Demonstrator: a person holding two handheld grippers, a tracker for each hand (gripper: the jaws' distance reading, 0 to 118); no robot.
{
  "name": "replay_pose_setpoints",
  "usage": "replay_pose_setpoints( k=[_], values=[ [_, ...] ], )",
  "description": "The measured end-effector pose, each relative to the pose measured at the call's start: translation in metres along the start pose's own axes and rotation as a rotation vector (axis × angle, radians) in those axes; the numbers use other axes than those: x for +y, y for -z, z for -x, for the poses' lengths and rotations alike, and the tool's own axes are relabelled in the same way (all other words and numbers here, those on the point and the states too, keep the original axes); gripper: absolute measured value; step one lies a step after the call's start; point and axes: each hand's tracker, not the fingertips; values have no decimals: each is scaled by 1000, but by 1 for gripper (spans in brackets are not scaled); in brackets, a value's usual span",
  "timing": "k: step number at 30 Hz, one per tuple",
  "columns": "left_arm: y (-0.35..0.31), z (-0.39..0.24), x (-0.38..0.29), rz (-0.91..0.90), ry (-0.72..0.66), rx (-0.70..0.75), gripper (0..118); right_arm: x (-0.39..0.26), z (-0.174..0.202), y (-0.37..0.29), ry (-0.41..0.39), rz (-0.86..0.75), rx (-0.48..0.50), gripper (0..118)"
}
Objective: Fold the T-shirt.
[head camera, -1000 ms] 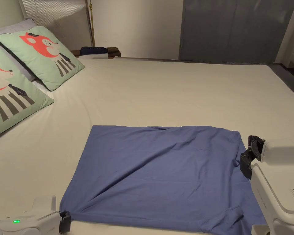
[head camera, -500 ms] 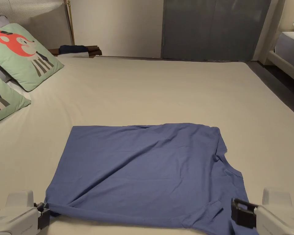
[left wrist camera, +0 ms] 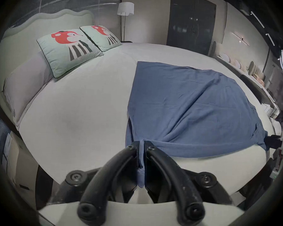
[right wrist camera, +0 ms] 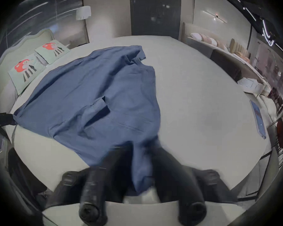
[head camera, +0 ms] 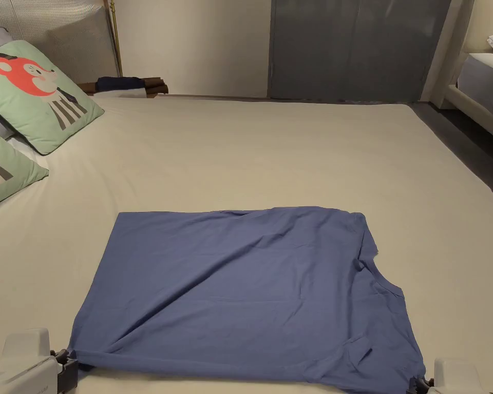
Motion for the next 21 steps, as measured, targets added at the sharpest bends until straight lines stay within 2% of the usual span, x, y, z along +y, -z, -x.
replay_pose_setpoints(
  k=[7, 11, 16, 21],
  values=[
    [-8, 2, 15, -52, -25, -22, 2, 35, 5, -36, 17, -157, 5, 2],
    [-3, 3, 46, -98, -42, -27, 2, 75, 14, -45, -10, -263, -9, 2],
    [13, -2, 91, -148, -26, -14, 2, 125, 19, -28, 1, -325, -20, 2],
    [52, -7, 126, -138, -2, 8, 2, 168, 23, 12, -2, -306, -26, 2]
  ],
)
